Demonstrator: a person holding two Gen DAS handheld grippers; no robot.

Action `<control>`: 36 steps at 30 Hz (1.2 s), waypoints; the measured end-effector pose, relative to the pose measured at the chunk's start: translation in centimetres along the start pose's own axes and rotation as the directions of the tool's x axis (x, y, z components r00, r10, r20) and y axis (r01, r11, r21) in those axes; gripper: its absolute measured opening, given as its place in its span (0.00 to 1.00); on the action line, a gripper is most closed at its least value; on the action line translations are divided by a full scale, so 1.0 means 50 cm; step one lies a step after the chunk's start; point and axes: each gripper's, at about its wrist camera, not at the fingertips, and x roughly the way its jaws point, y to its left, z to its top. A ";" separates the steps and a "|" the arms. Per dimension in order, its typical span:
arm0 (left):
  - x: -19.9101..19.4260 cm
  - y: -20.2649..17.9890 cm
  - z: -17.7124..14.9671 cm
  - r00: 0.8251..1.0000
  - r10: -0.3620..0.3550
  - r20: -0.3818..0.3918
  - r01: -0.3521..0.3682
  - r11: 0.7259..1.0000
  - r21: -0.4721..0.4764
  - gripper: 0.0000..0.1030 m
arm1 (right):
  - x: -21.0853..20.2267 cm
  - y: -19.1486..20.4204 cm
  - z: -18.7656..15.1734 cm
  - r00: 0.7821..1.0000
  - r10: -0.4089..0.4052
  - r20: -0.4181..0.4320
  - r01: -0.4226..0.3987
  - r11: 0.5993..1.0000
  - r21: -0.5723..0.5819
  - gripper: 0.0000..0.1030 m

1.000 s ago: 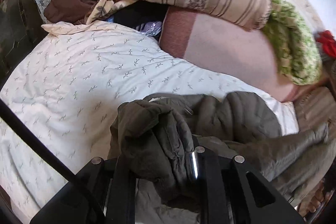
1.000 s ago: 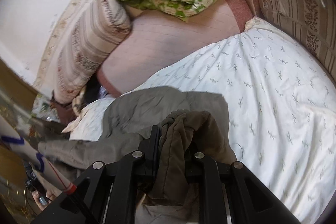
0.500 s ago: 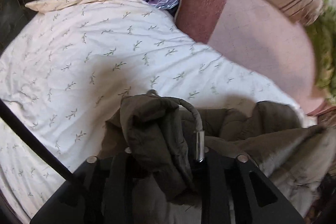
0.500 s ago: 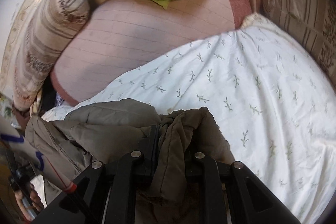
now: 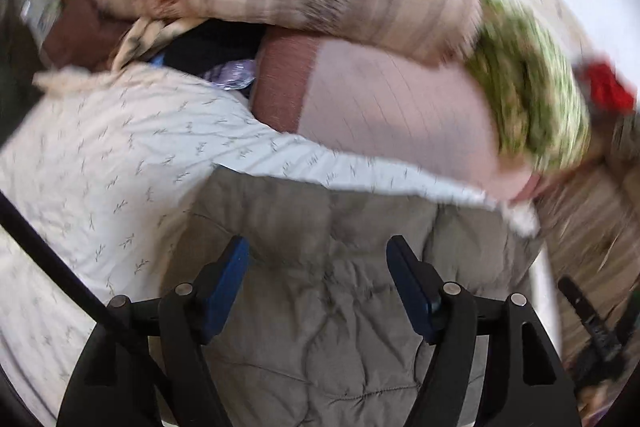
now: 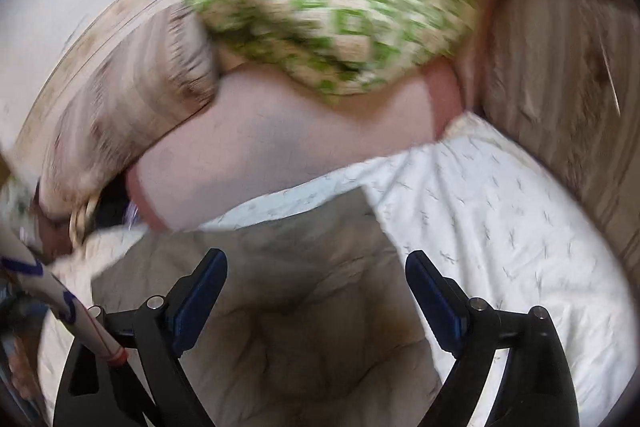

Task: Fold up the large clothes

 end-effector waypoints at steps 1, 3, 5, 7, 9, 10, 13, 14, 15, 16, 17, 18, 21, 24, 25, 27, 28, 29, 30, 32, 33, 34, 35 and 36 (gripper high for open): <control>0.016 -0.027 -0.012 1.000 0.010 -0.014 -0.009 0.999 0.036 0.68 | 0.004 0.027 -0.010 1.000 0.012 -0.022 -0.013 0.999 -0.044 0.91; 0.064 -0.086 -0.038 0.998 0.032 -0.048 -0.026 0.993 0.114 0.68 | 0.025 0.079 -0.038 0.996 0.030 -0.078 -0.040 0.990 -0.134 0.91; 0.121 -0.129 -0.053 0.994 0.078 -0.071 -0.064 0.981 0.186 0.68 | 0.063 0.122 -0.067 0.993 0.000 -0.118 -0.025 0.976 -0.216 0.91; 0.177 -0.146 -0.061 0.987 0.139 -0.080 -0.120 0.971 0.209 0.68 | 0.109 0.147 -0.083 0.990 -0.038 -0.139 0.001 0.966 -0.258 0.91; 0.225 -0.148 -0.058 0.983 0.160 -0.094 -0.139 0.969 0.205 0.70 | 0.160 0.148 -0.090 0.984 -0.105 -0.143 0.062 0.959 -0.277 0.91; 0.240 -0.149 -0.053 0.983 0.161 -0.093 -0.139 0.969 0.203 0.73 | 0.176 0.144 -0.089 0.981 -0.124 -0.149 0.079 0.958 -0.276 0.91; 0.277 -0.149 -0.028 0.984 0.155 -0.083 -0.136 0.971 0.198 0.77 | 0.234 0.119 -0.088 0.972 -0.164 -0.169 0.116 0.958 -0.264 0.91; 0.289 -0.151 -0.019 0.984 0.159 -0.083 -0.140 0.970 0.199 0.79 | 0.250 0.107 -0.083 0.972 -0.160 -0.173 0.114 0.962 -0.247 0.92; 0.299 -0.149 -0.012 0.984 0.160 -0.084 -0.141 0.970 0.198 0.80 | 0.265 0.096 -0.076 0.972 -0.152 -0.180 0.110 0.968 -0.224 0.93; 0.311 -0.150 -0.004 0.983 0.162 -0.084 -0.142 0.970 0.198 0.81 | 0.277 0.082 -0.069 0.972 -0.144 -0.187 0.105 0.973 -0.206 0.94; 0.322 -0.151 0.002 0.983 0.164 -0.085 -0.145 0.970 0.197 0.81 | 0.291 0.073 -0.061 0.971 -0.135 -0.195 0.098 0.977 -0.188 0.95; 0.333 -0.150 0.009 0.983 0.166 -0.084 -0.147 0.970 0.193 0.82 | 0.303 0.070 -0.056 0.971 -0.130 -0.202 0.094 0.980 -0.176 0.96; 0.354 -0.143 0.021 0.983 0.168 -0.077 -0.152 0.972 0.178 0.84 | 0.338 0.066 -0.040 0.969 -0.122 -0.215 0.089 0.983 -0.159 0.99; 0.364 -0.138 0.024 0.983 0.164 -0.077 -0.150 0.975 0.162 0.86 | 0.363 0.069 -0.031 0.969 -0.120 -0.217 0.087 0.984 -0.158 0.99; 0.366 -0.136 0.024 0.983 0.163 -0.080 -0.149 0.976 0.158 0.87 | 0.370 0.068 -0.029 0.969 -0.116 -0.218 0.083 0.984 -0.155 1.00; 0.366 -0.134 0.025 0.982 0.167 -0.084 -0.153 0.977 0.151 0.89 | 0.377 0.063 -0.030 0.970 -0.108 -0.219 0.077 0.986 -0.147 1.00; 0.364 -0.133 0.028 0.983 0.162 -0.090 -0.148 0.978 0.148 0.89 | 0.378 0.062 -0.031 0.970 -0.106 -0.220 0.075 0.987 -0.144 1.00; 0.361 -0.129 0.033 0.982 0.158 -0.102 -0.142 0.980 0.142 0.89 | 0.379 0.062 -0.032 0.970 -0.104 -0.222 0.073 0.987 -0.142 1.00; 0.357 -0.126 0.038 0.982 0.153 -0.115 -0.137 0.982 0.133 0.89 | 0.379 0.062 -0.032 0.969 -0.104 -0.223 0.073 0.987 -0.141 1.00; 0.318 -0.114 0.049 0.985 0.114 -0.132 -0.103 0.991 0.089 0.88 | 0.378 0.064 -0.029 0.967 -0.108 -0.232 0.076 0.987 -0.142 1.00; 0.293 -0.108 0.052 0.988 0.097 -0.120 -0.089 0.994 0.067 0.88 | 0.373 0.065 -0.025 0.964 -0.119 -0.238 0.086 0.986 -0.145 0.99; 0.268 -0.102 0.053 0.991 0.084 -0.105 -0.079 0.995 0.054 0.88 | 0.365 0.069 -0.019 0.962 -0.131 -0.241 0.097 0.984 -0.150 0.99; 0.229 -0.092 0.054 0.994 0.069 -0.081 -0.065 0.997 0.049 0.88 | 0.352 0.073 -0.013 0.962 -0.139 -0.235 0.104 0.982 -0.156 0.98; 0.204 -0.086 0.053 0.995 0.070 -0.066 -0.066 0.996 0.057 0.88 | 0.330 0.077 -0.007 0.966 -0.142 -0.217 0.107 0.981 -0.162 0.98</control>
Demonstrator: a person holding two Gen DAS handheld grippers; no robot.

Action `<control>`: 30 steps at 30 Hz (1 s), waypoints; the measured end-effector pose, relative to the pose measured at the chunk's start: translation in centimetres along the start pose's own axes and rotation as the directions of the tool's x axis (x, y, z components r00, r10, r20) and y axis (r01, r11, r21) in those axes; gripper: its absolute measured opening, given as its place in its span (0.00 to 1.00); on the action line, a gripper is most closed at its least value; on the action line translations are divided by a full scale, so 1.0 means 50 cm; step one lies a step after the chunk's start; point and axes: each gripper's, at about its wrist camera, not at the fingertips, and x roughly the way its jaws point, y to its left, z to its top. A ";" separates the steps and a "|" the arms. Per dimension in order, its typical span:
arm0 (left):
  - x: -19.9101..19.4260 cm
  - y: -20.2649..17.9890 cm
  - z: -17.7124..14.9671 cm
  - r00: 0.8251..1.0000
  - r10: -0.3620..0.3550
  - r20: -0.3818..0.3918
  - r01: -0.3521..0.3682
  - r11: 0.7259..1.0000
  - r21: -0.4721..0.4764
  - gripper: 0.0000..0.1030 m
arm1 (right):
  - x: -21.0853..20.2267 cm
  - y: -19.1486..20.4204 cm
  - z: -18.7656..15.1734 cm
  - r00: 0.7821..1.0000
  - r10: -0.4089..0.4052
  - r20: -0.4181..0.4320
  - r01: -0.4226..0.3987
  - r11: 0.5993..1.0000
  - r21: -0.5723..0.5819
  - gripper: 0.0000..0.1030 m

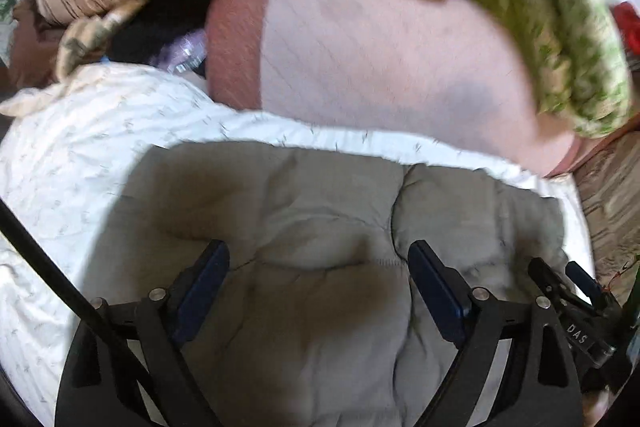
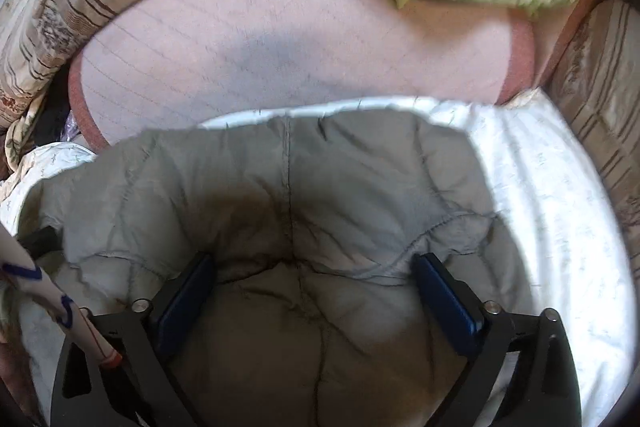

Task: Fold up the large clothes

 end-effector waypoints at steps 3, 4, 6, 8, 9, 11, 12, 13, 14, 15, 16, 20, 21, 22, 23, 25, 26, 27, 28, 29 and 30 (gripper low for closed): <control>-0.070 0.036 -0.031 0.996 0.069 0.055 -0.070 0.997 0.030 0.88 | -0.086 -0.003 -0.012 0.998 0.027 0.061 -0.026 1.000 -0.009 0.98; -0.088 0.052 -0.047 0.993 0.099 0.067 -0.102 0.994 0.037 0.88 | -0.114 -0.005 -0.024 0.997 0.043 0.069 -0.042 0.999 -0.017 0.98; -0.112 0.085 -0.079 0.988 0.133 0.078 -0.136 0.990 0.039 0.88 | -0.165 -0.007 -0.061 0.995 0.058 0.076 -0.055 0.998 -0.043 0.98; -0.133 0.130 -0.127 0.984 0.156 0.087 -0.159 0.987 0.027 0.88 | -0.198 -0.009 -0.102 0.995 0.065 0.073 -0.060 0.996 -0.072 0.98; -0.138 0.149 -0.146 0.983 0.164 0.087 -0.166 0.986 0.017 0.88 | -0.212 -0.013 -0.127 0.995 0.063 0.073 -0.057 0.995 -0.086 0.98; -0.133 0.187 -0.181 0.982 0.178 0.067 -0.178 0.984 -0.014 0.88 | -0.224 -0.021 -0.167 0.996 0.041 0.077 -0.033 0.994 -0.102 0.98; -0.118 0.211 -0.196 0.983 0.181 0.040 -0.180 0.983 -0.035 0.88 | -0.223 -0.030 -0.193 0.997 0.014 0.077 -0.005 0.994 -0.109 0.98; -0.097 0.233 -0.208 0.982 0.188 0.003 -0.187 0.981 -0.053 0.88 | -0.215 -0.038 -0.209 0.998 -0.005 0.068 0.012 0.994 -0.108 0.98; -0.081 0.247 -0.214 0.983 0.185 -0.018 -0.186 0.980 -0.071 0.88 | -0.203 -0.048 -0.224 0.999 -0.019 0.050 0.024 0.995 -0.100 0.98; -0.065 0.264 -0.218 0.988 0.154 -0.030 -0.156 0.982 -0.105 0.89 | -0.182 -0.060 -0.238 0.999 -0.036 0.026 0.038 0.996 -0.086 0.98; -0.053 0.278 -0.219 0.993 0.117 -0.033 -0.121 0.983 -0.140 0.89 | -0.162 -0.075 -0.250 0.998 -0.064 0.020 0.065 0.995 -0.070 0.98; -0.020 0.297 -0.200 0.996 0.085 -0.035 -0.090 0.977 -0.192 0.89 | -0.117 -0.133 -0.250 1.000 -0.023 0.019 0.022 0.998 0.054 1.00; -0.014 0.295 -0.196 0.996 0.089 -0.032 -0.094 0.977 -0.190 0.89 | -0.109 -0.145 -0.246 1.000 -0.003 0.009 0.002 0.996 0.089 1.00; -0.009 0.292 -0.193 0.995 0.093 -0.030 -0.097 0.978 -0.186 0.89 | -0.094 -0.163 -0.242 1.000 0.024 -0.007 -0.023 0.990 0.136 1.00; -0.007 0.290 -0.192 0.995 0.097 -0.028 -0.100 0.978 -0.185 0.90 | -0.078 -0.182 -0.239 0.998 0.062 -0.022 -0.057 0.981 0.184 1.00; -0.005 0.290 -0.192 0.994 0.102 -0.030 -0.106 0.977 -0.185 0.90 | -0.054 -0.211 -0.244 0.992 0.125 -0.035 -0.111 0.956 0.271 1.00; -0.014 0.290 -0.190 0.994 0.103 -0.031 -0.107 0.978 -0.181 0.89 | -0.046 -0.223 -0.245 0.988 0.147 -0.038 -0.129 0.943 0.306 1.00; -0.024 0.287 -0.189 0.994 0.105 -0.026 -0.108 0.978 -0.176 0.89 | -0.042 -0.230 -0.244 0.986 0.163 -0.041 -0.141 0.935 0.326 1.00; -0.044 0.286 -0.190 0.994 0.109 -0.012 -0.109 0.979 -0.174 0.88 | -0.043 -0.228 -0.244 0.986 0.162 -0.042 -0.140 0.935 0.326 1.00; -0.069 0.287 -0.193 0.994 0.110 0.009 -0.106 0.979 -0.175 0.88 | -0.048 -0.224 -0.242 0.988 0.149 -0.042 -0.128 0.940 0.315 1.00; -0.092 0.290 -0.197 0.994 0.105 0.027 -0.099 0.979 -0.176 0.88 | -0.060 -0.217 -0.241 0.991 0.124 -0.041 -0.107 0.948 0.299 1.00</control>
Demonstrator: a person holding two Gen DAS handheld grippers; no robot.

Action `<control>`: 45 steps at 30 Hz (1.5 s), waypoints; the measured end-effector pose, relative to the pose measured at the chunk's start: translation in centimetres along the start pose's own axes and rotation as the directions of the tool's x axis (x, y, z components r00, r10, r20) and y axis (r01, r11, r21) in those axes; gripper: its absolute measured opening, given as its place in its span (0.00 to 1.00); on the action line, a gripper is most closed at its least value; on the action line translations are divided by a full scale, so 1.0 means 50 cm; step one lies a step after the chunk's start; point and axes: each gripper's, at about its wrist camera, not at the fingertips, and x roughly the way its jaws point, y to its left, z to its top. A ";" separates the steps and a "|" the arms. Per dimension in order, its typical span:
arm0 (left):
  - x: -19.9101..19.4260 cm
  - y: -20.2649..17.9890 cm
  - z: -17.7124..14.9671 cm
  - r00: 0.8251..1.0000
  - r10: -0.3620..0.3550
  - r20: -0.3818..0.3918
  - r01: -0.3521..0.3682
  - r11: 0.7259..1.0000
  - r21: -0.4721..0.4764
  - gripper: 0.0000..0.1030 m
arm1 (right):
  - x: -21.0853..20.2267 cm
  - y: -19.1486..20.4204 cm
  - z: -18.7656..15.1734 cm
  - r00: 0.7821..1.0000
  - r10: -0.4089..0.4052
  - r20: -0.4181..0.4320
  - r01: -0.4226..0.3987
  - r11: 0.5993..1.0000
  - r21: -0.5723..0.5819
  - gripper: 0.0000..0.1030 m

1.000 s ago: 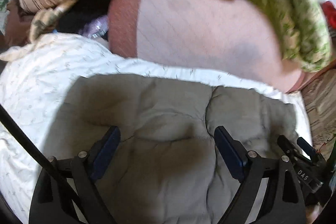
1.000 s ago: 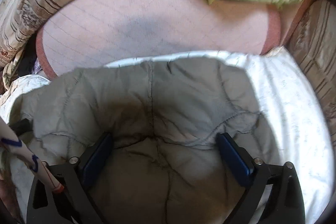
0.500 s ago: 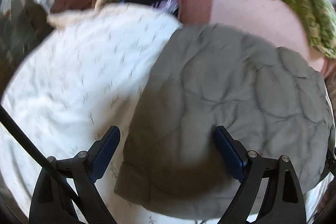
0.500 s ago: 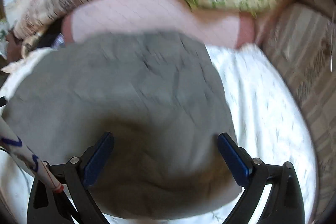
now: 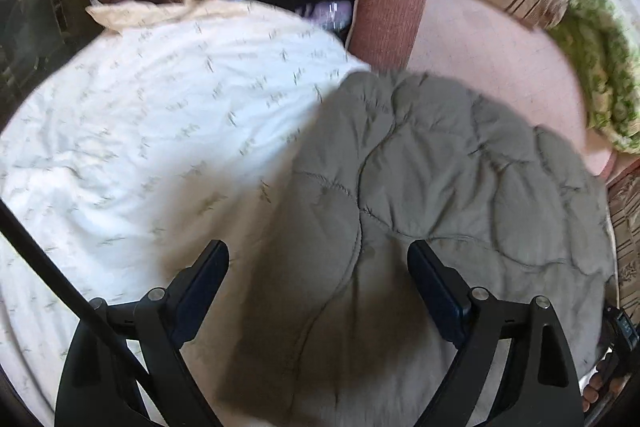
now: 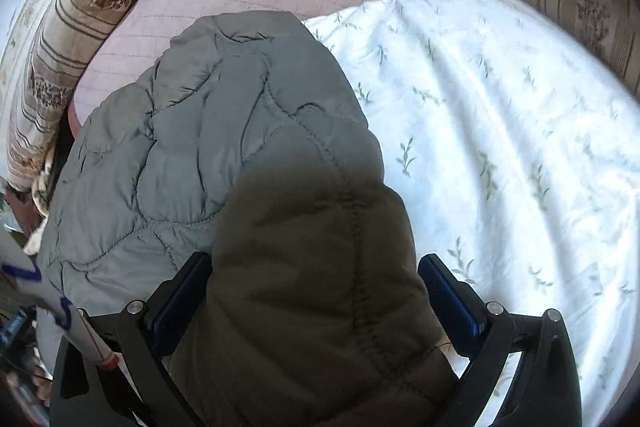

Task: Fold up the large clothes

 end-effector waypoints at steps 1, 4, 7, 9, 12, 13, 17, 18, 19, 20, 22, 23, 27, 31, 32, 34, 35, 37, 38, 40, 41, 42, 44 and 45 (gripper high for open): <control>-0.022 0.006 -0.006 1.000 -0.009 0.014 0.009 1.000 -0.001 0.88 | -0.011 0.006 0.001 1.000 -0.020 0.008 0.020 1.000 -0.012 1.00; -0.106 0.036 -0.035 0.998 -0.028 0.057 0.028 1.000 0.004 0.88 | -0.068 0.023 -0.007 0.998 -0.053 0.045 0.056 0.996 -0.064 1.00; -0.154 0.064 -0.070 0.997 -0.012 0.076 0.010 1.000 0.028 0.88 | -0.134 0.014 -0.033 0.997 -0.019 0.078 0.026 0.995 -0.094 1.00; -0.158 0.084 -0.086 0.999 -0.004 0.055 0.002 0.999 0.039 0.88 | -0.173 0.002 -0.054 0.996 -0.006 0.087 0.016 0.994 -0.106 1.00; -0.132 0.119 -0.100 0.999 -0.020 -0.040 0.021 1.000 0.010 0.88 | -0.202 -0.029 -0.073 0.996 -0.015 0.084 0.024 0.995 -0.101 1.00; -0.124 0.128 -0.104 0.997 -0.046 -0.063 0.045 0.999 -0.011 0.88 | -0.207 -0.041 -0.074 0.996 -0.032 0.081 0.039 0.995 -0.090 1.00; -0.090 0.174 -0.117 0.978 -0.182 -0.105 0.166 0.975 -0.148 0.88 | -0.221 -0.089 -0.080 0.998 -0.008 0.063 0.007 1.000 0.020 1.00; -0.082 0.183 -0.113 0.971 -0.218 -0.098 0.198 0.964 -0.179 0.88 | -0.219 -0.097 -0.083 0.998 0.007 0.054 -0.009 0.999 0.037 1.00; -0.074 0.188 -0.106 0.964 -0.250 -0.095 0.228 0.954 -0.196 0.88 | -0.213 -0.105 -0.084 0.999 0.027 0.040 -0.029 0.998 0.057 1.00; -0.063 0.187 -0.092 0.955 -0.283 -0.093 0.261 0.945 -0.199 0.88 | -0.205 -0.110 -0.084 0.999 0.038 0.028 -0.040 0.997 0.069 1.00; -0.036 0.177 -0.064 0.936 -0.334 -0.113 0.311 0.933 -0.179 0.88 | -0.189 -0.112 -0.078 0.999 0.044 0.013 -0.045 0.996 0.072 1.00; -0.015 0.170 -0.049 0.924 -0.359 -0.131 0.336 0.927 -0.168 0.88 | -0.176 -0.112 -0.069 0.999 0.050 0.004 -0.050 0.996 0.068 1.00; 0.082 0.129 -0.008 0.851 -0.465 -0.242 0.441 0.885 -0.148 0.88 | -0.114 -0.118 -0.023 0.995 0.090 -0.048 -0.086 0.993 0.083 1.00; 0.182 0.089 0.010 0.738 -0.581 -0.345 0.544 0.813 -0.206 0.89 | -0.025 -0.117 0.029 0.971 0.197 -0.135 -0.182 0.976 0.115 1.00; 0.197 0.078 0.012 0.723 -0.589 -0.361 0.553 0.806 -0.209 0.94 | -0.002 -0.113 0.040 0.965 0.213 -0.150 -0.198 0.974 0.111 1.00; 0.214 0.057 0.017 0.717 -0.581 -0.385 0.554 0.810 -0.192 0.98 | 0.036 -0.104 0.056 0.948 0.258 -0.188 -0.243 0.965 0.101 1.00; 0.215 0.049 0.018 0.720 -0.572 -0.393 0.551 0.815 -0.178 0.98 | 0.056 -0.099 0.062 0.933 0.290 -0.213 -0.273 0.956 0.103 1.00; 0.200 0.034 0.022 0.750 -0.542 -0.380 0.534 0.835 -0.137 0.94 | 0.082 -0.085 0.071 0.915 0.324 -0.241 -0.313 0.946 0.084 1.00; 0.185 0.029 0.020 0.765 -0.529 -0.368 0.525 0.842 -0.119 0.82 | 0.086 -0.078 0.075 0.911 0.333 -0.244 -0.326 0.943 0.071 1.00; 0.148 0.023 0.025 0.793 -0.506 -0.340 0.509 0.856 -0.088 0.61 | 0.088 -0.064 0.076 0.894 0.369 -0.255 -0.362 0.929 0.075 0.90; 0.123 0.021 0.031 0.804 -0.499 -0.322 0.507 0.860 -0.066 0.51 | 0.084 -0.058 0.074 0.876 0.407 -0.258 -0.395 0.913 0.100 0.75; 0.107 0.019 0.038 0.812 -0.494 -0.310 0.506 0.861 -0.048 0.47 | 0.074 -0.054 0.072 0.870 0.424 -0.251 -0.407 0.905 0.121 0.67; 0.051 0.021 0.047 0.823 -0.492 -0.283 0.511 0.860 -0.010 0.42 | 0.047 -0.045 0.070 0.865 0.439 -0.243 -0.423 0.898 0.117 0.54; 0.034 0.023 0.048 0.825 -0.492 -0.278 0.511 0.860 -0.005 0.42 | 0.026 -0.044 0.069 0.857 0.457 -0.237 -0.441 0.889 0.119 0.50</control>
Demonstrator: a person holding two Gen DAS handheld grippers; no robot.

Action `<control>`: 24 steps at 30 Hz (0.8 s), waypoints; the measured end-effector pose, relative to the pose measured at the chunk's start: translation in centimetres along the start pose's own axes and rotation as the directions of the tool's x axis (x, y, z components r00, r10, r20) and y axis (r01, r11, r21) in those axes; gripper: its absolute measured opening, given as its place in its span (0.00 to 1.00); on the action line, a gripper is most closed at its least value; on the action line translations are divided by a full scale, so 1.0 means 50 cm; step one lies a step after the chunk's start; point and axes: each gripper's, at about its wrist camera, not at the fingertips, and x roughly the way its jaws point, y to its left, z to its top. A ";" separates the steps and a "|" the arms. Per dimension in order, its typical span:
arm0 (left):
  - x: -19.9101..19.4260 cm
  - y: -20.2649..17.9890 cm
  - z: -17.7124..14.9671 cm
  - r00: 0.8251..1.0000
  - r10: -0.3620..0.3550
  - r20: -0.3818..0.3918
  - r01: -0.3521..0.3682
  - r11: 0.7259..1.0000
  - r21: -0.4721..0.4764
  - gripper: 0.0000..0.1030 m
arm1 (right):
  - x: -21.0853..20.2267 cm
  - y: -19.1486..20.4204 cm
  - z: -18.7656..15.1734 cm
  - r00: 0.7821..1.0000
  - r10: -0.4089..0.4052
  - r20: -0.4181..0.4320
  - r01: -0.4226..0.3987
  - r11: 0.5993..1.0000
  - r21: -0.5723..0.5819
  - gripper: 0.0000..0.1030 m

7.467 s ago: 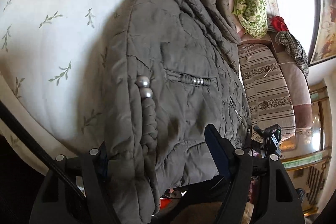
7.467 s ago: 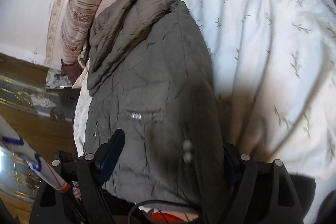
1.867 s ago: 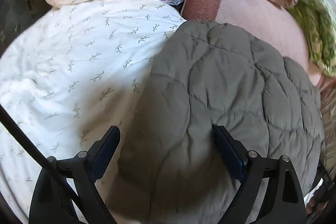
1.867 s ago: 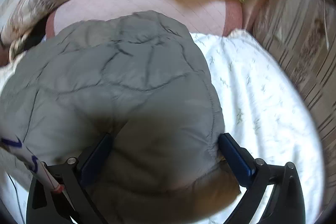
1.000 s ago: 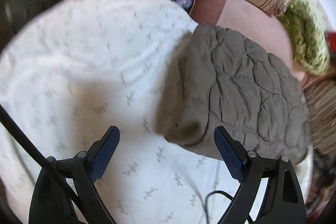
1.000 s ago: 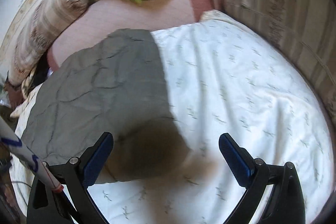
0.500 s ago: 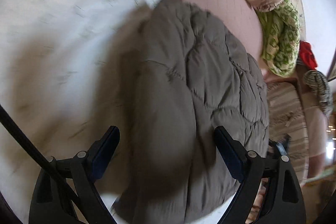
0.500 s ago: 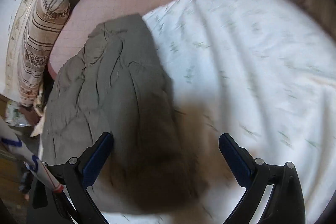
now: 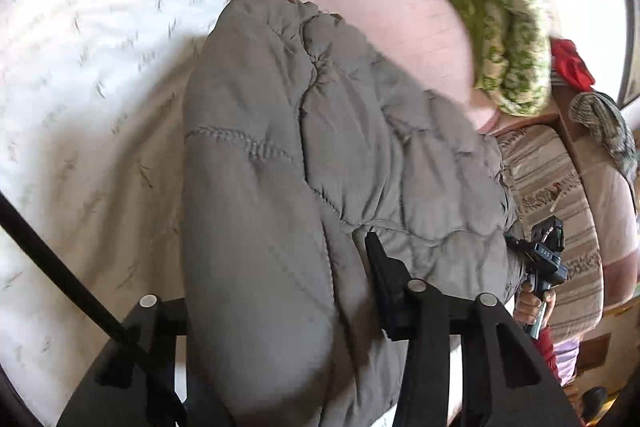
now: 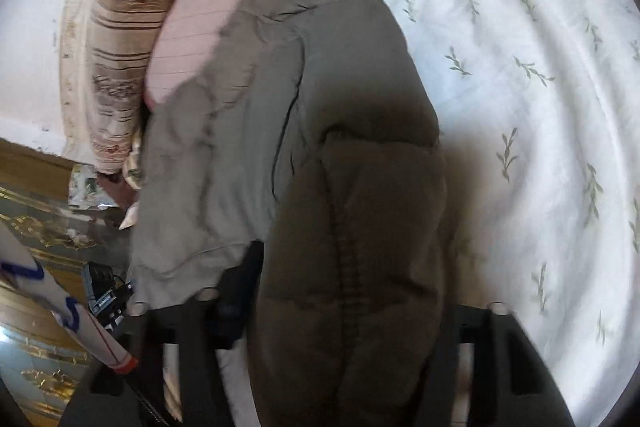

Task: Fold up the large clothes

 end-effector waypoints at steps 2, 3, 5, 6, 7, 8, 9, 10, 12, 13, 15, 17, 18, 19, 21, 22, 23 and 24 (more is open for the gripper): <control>-0.019 -0.005 -0.007 1.000 0.025 -0.004 -0.025 1.000 0.003 0.43 | -0.030 0.018 -0.011 0.999 0.038 0.013 -0.037 0.999 -0.017 0.49; -0.018 -0.004 -0.012 0.999 0.040 -0.011 -0.040 0.999 -0.001 0.44 | -0.045 0.027 -0.022 0.998 0.053 0.020 -0.053 0.998 -0.030 0.49; 0.012 0.009 -0.021 0.993 0.111 -0.044 -0.111 0.994 -0.009 0.56 | -0.046 0.033 -0.035 0.999 0.047 0.017 -0.046 0.997 -0.054 0.49; 0.031 0.018 -0.024 0.988 0.142 -0.054 -0.143 0.989 -0.026 0.62 | -0.036 0.030 -0.043 1.000 0.019 0.013 -0.018 0.998 -0.062 0.51; 0.050 0.031 -0.027 0.984 0.166 -0.058 -0.169 0.984 -0.049 0.72 | -0.025 0.022 -0.044 1.000 -0.006 0.010 0.007 0.998 -0.055 0.55; 0.059 0.041 -0.028 0.985 0.166 -0.053 -0.170 0.982 -0.078 0.78 | -0.011 0.007 -0.046 0.999 -0.035 0.006 0.035 0.999 -0.037 0.66; 0.063 0.049 -0.028 0.987 0.155 -0.049 -0.159 0.982 -0.104 0.79 | 0.004 -0.008 -0.047 0.998 -0.058 0.008 0.058 0.998 -0.016 0.81; 0.060 0.056 -0.029 0.989 0.138 -0.047 -0.144 0.980 -0.135 0.79 | 0.014 -0.022 -0.045 0.997 -0.079 0.023 0.079 0.997 0.017 0.88; 0.038 0.058 -0.035 0.990 0.138 -0.028 -0.141 0.974 -0.176 0.79 | 0.015 -0.033 -0.043 0.995 -0.087 0.047 0.082 0.992 0.095 0.93; 0.020 0.050 -0.041 0.988 0.157 -0.007 -0.156 0.973 -0.168 0.79 | 0.005 -0.032 -0.040 0.993 -0.098 0.064 0.090 0.988 0.125 0.93; -0.023 0.031 -0.058 0.981 0.187 0.041 -0.181 0.976 -0.122 0.79 | -0.026 -0.005 -0.037 0.976 -0.183 0.118 0.172 0.980 0.100 0.93; -0.074 0.013 -0.078 0.969 0.230 0.090 -0.223 0.972 -0.077 0.79 | -0.069 0.034 -0.043 0.949 -0.255 0.185 0.252 0.967 0.039 0.93; -0.095 0.007 -0.087 0.961 0.252 0.112 -0.246 0.967 -0.067 0.79 | -0.097 0.054 -0.052 0.930 -0.288 0.226 0.293 0.956 0.012 0.93; -0.116 0.004 -0.099 0.949 0.286 0.130 -0.279 0.958 -0.064 0.79 | -0.122 0.073 -0.064 0.917 -0.308 0.254 0.321 0.947 -0.010 0.93; -0.135 -0.002 -0.120 0.931 0.333 0.150 -0.327 0.943 -0.063 0.79 | -0.164 0.107 -0.097 0.883 -0.360 0.301 0.395 0.917 -0.061 0.93; -0.138 -0.005 -0.131 0.924 0.350 0.153 -0.345 0.937 -0.060 0.79 | -0.172 0.119 -0.105 0.868 -0.384 0.314 0.428 0.900 -0.081 0.93; -0.137 -0.003 -0.141 0.920 0.362 0.152 -0.358 0.932 -0.056 0.79 | -0.181 0.133 -0.132 0.854 -0.403 0.328 0.458 0.882 -0.108 0.93; -0.127 -0.003 -0.149 0.915 0.377 0.142 -0.373 0.926 -0.050 0.79 | -0.184 0.152 -0.162 0.841 -0.421 0.339 0.487 0.862 -0.138 0.91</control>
